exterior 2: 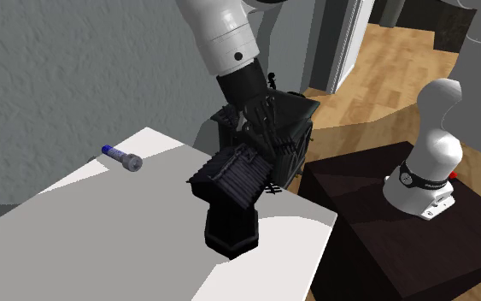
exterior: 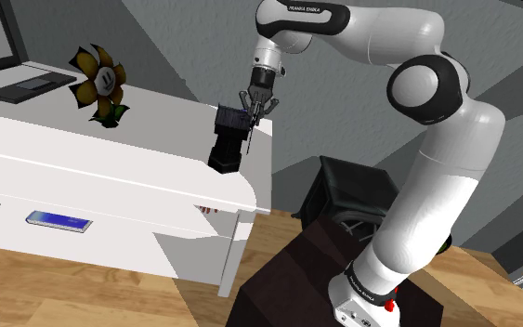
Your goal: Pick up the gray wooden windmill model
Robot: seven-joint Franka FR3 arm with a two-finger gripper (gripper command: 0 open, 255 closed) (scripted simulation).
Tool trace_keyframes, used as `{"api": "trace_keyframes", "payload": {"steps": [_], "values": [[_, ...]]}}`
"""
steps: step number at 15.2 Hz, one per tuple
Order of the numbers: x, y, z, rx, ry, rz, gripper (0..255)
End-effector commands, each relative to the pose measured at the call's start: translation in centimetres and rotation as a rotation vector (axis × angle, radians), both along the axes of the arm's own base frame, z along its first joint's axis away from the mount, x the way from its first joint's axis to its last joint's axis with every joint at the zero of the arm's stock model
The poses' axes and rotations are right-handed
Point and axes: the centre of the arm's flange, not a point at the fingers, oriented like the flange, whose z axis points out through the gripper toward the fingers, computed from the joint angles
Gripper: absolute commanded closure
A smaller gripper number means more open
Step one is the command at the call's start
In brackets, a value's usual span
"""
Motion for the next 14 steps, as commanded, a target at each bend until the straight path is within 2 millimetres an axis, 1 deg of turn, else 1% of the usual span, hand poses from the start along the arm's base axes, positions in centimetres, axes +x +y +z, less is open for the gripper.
{"api": "trace_keyframes", "payload": {"steps": [1,2,14], "values": [[0.0,0.0,0.0,0.000,0.001,0.000,255],[-0.1,0.1,-0.1,0.000,0.001,0.000,255],[-0.1,0.1,6.3,0.000,0.001,0.000,255]]}}
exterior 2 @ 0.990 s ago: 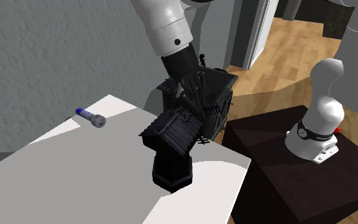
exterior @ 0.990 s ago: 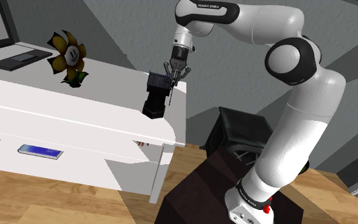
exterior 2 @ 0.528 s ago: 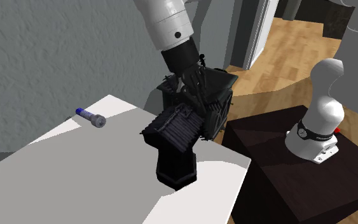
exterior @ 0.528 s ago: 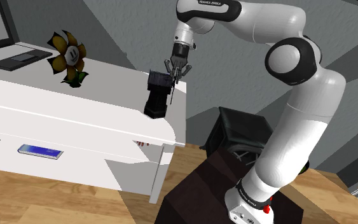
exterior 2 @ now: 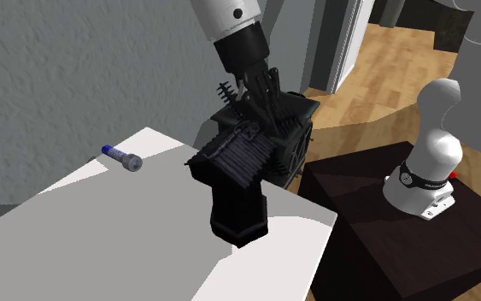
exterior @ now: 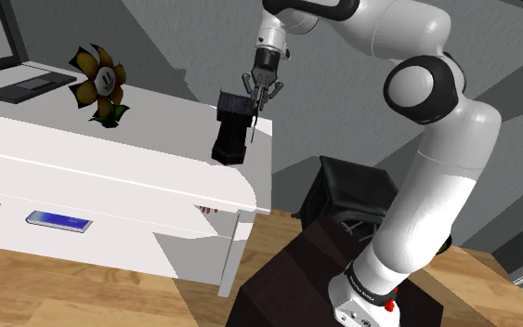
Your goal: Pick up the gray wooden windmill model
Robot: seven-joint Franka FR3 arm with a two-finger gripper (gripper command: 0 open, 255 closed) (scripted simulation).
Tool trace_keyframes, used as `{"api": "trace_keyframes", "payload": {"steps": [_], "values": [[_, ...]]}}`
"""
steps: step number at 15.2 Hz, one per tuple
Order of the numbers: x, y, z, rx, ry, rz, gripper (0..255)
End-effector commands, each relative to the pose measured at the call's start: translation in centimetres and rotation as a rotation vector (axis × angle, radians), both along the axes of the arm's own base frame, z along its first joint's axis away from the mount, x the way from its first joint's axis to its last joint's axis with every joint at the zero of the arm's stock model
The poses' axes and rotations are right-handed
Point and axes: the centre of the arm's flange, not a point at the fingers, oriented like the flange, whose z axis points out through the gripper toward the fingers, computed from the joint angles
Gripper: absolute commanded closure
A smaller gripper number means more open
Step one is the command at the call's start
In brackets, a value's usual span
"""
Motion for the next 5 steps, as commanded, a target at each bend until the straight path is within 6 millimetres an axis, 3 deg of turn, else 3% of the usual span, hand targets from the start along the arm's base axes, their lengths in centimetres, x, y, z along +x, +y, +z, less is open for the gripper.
{"api": "trace_keyframes", "payload": {"steps": [1,5], "values": [[-0.1,0.0,1.3,0.000,-0.002,0.000,255],[-0.1,0.0,2.4,0.000,-0.002,0.000,255]]}}
